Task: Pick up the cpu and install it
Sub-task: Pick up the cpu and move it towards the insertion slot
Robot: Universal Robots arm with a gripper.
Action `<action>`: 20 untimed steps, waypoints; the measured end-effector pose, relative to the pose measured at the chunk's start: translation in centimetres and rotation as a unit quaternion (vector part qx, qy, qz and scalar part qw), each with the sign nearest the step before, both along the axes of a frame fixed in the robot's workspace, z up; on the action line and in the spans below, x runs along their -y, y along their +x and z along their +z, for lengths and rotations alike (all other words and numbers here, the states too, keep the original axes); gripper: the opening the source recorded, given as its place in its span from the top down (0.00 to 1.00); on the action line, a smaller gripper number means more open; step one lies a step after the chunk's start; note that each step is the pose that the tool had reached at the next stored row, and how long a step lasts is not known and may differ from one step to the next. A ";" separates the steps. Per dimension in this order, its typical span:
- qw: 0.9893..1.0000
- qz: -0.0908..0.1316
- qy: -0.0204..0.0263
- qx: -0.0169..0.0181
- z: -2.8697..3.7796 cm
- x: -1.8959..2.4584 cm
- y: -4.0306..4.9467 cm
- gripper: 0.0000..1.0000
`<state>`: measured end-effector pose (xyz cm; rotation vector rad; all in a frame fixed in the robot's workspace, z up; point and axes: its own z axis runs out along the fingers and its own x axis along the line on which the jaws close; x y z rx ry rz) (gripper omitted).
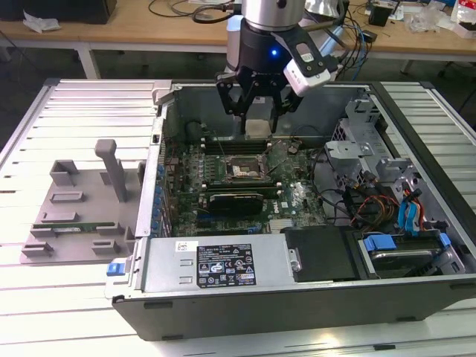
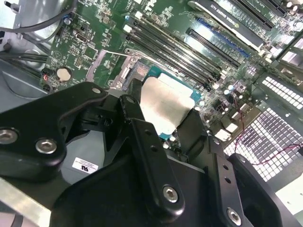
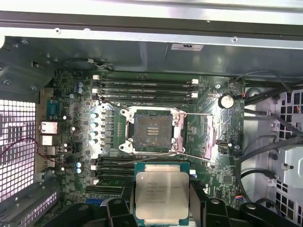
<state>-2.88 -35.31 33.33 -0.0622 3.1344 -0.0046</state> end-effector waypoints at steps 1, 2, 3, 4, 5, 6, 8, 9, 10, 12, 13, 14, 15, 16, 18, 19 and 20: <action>1.000 0.000 0.000 0.000 -0.10 0.00 -0.03 0.45; 1.000 0.000 0.000 0.000 -0.16 0.00 -0.04 0.45; 1.000 0.000 0.000 0.000 -0.20 0.00 -0.05 0.45; 1.000 0.000 0.000 0.000 -0.24 0.00 -0.05 0.45; 1.000 0.000 0.000 0.000 -0.27 0.00 -0.06 0.45; 1.000 0.000 0.000 0.000 -0.28 0.00 -0.06 0.45; 1.000 0.000 0.000 0.000 -0.30 0.00 -0.06 0.45; 1.000 0.000 0.000 0.000 -0.31 0.00 -0.06 0.45; 1.000 0.000 -0.001 0.000 -0.33 0.00 -0.06 0.45; 1.000 0.000 -0.001 0.000 -0.59 0.00 -0.07 0.45; 1.000 0.000 -0.001 0.000 -0.71 -0.01 -0.08 0.45; 1.000 0.000 -0.001 0.000 -0.81 -0.01 -0.08 0.45; 1.000 0.000 -0.001 0.000 -0.92 -0.03 -0.09 0.45; 1.000 0.000 -0.001 0.000 -1.03 -0.05 -0.10 0.45; 1.000 0.000 -0.001 0.000 -1.43 -0.21 -0.17 0.45; 1.000 0.000 -0.001 0.000 -1.64 -0.34 -0.20 0.45; 1.000 0.000 -0.001 0.000 -1.89 -0.48 -0.23 0.45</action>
